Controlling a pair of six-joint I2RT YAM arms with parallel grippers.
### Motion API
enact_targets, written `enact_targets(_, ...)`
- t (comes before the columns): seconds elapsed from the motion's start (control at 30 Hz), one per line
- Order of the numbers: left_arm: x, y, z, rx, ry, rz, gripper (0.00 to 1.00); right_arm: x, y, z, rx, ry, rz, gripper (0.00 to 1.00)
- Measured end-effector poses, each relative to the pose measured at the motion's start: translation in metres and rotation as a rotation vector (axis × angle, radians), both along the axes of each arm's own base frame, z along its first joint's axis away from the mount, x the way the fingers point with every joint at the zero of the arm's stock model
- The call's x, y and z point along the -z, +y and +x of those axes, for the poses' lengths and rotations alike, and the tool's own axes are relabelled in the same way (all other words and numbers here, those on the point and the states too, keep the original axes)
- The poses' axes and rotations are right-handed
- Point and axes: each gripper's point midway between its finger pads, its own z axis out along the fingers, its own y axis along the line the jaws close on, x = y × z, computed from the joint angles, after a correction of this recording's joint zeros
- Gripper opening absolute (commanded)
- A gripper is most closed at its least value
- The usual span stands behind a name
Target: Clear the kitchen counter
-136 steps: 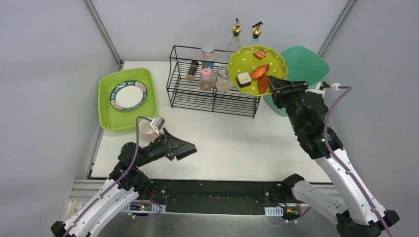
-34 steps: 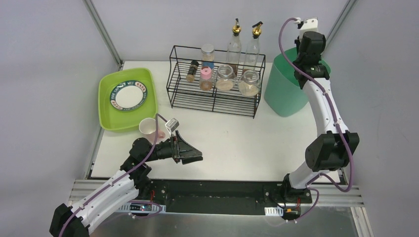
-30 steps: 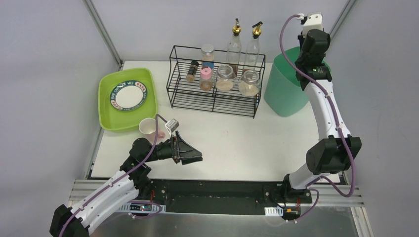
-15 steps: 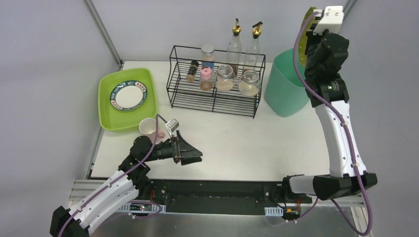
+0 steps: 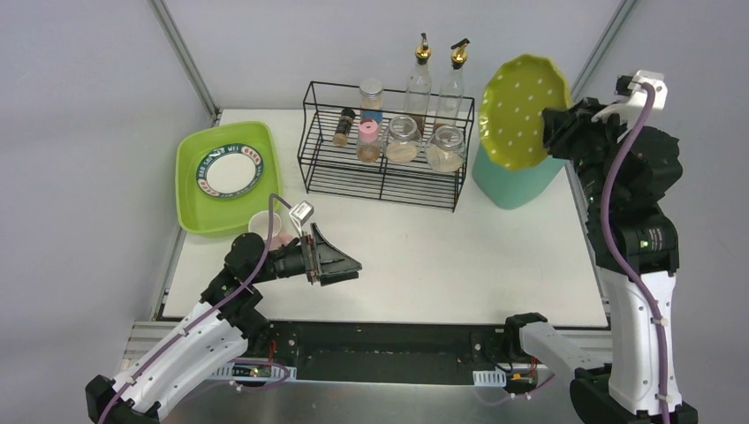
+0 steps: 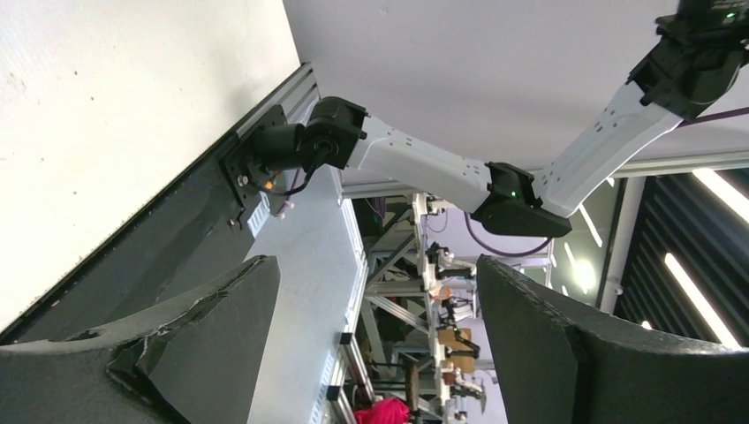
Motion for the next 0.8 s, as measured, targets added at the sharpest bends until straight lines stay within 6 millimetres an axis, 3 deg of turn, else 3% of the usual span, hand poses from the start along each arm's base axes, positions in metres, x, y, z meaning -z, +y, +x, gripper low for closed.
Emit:
enact_targets(0.3,-0.021,0.004,0.004,-0.04,-0.078,0.016,0.86,0.083,0.079,-0.03,-0.378,0.302,0.317,0.0)
enact_targets(0.4,-0.023,0.005,0.008,-0.064,-0.081,0.019,0.85,0.104,0.096,-0.038,-0.45,0.399,0.4,0.0)
enact_targets(0.63,-0.028,0.006,0.018,-0.118,-0.089,0.02,0.84,0.134,0.129,-0.053,-0.58,0.556,0.552,0.0)
enact_targets(0.8,-0.04,0.004,0.024,-0.136,-0.097,0.013,0.8,0.145,0.15,-0.062,-0.654,0.608,0.582,0.0)
